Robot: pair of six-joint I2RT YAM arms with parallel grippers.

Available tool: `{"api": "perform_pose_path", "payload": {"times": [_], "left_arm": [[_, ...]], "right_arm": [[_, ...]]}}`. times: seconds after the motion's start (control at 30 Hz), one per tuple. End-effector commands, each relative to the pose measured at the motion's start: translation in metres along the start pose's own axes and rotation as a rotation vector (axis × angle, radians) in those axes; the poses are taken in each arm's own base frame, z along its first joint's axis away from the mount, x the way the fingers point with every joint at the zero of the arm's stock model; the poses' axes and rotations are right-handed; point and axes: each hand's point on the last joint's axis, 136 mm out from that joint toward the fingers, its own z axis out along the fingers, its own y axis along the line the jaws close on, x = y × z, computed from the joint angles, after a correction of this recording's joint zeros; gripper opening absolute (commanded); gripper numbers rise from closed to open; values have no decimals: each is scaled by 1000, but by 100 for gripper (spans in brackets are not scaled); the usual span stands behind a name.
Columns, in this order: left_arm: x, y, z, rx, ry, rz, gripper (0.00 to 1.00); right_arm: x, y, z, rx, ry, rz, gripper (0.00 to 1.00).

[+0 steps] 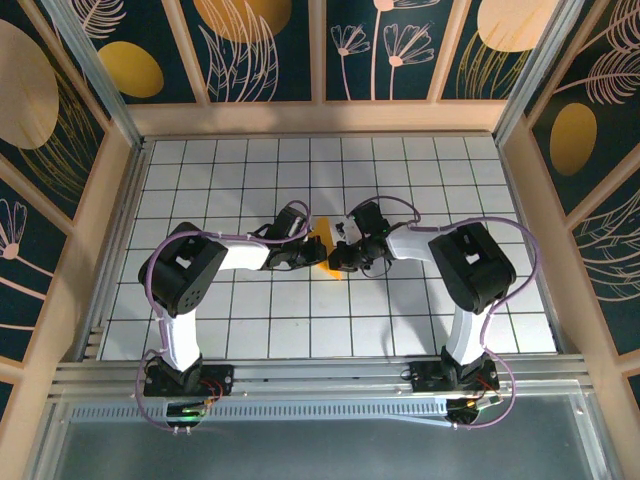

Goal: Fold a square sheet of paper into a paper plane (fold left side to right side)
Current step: Third fold the triangle at the center of the table.

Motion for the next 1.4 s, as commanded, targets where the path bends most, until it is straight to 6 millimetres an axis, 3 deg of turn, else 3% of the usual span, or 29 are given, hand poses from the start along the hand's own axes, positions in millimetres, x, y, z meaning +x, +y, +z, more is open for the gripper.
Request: {"api": "perform_pose_path", "payload": {"times": [0.0, 0.37, 0.6, 0.77, 0.9, 0.97, 1.17, 1.37], "left_arm": [[18, 43, 11, -139, 52, -63, 0], [18, 45, 12, -152, 54, -69, 0], [7, 48, 11, -144, 31, -80, 0], [-10, 40, 16, -121, 17, -55, 0], [-25, 25, 20, -74, 1, -39, 0], [-34, 18, 19, -63, -12, -33, 0], [-62, -2, 3, -14, -76, -18, 17], [-88, -7, -36, 14, -200, -44, 22]], "right_arm": [[4, -1, 5, 7, 23, -9, 0], [46, -25, -4, 77, 89, 22, 0], [56, -35, -20, 104, 77, 33, 0], [23, -35, -49, 98, -38, 19, 0], [-22, -29, -72, 90, -194, -40, 27], [-40, -29, -79, 88, -252, -62, 35], [-77, -27, -82, 76, -364, -135, 49], [-90, -19, -66, -1, -358, -199, 47]]}}
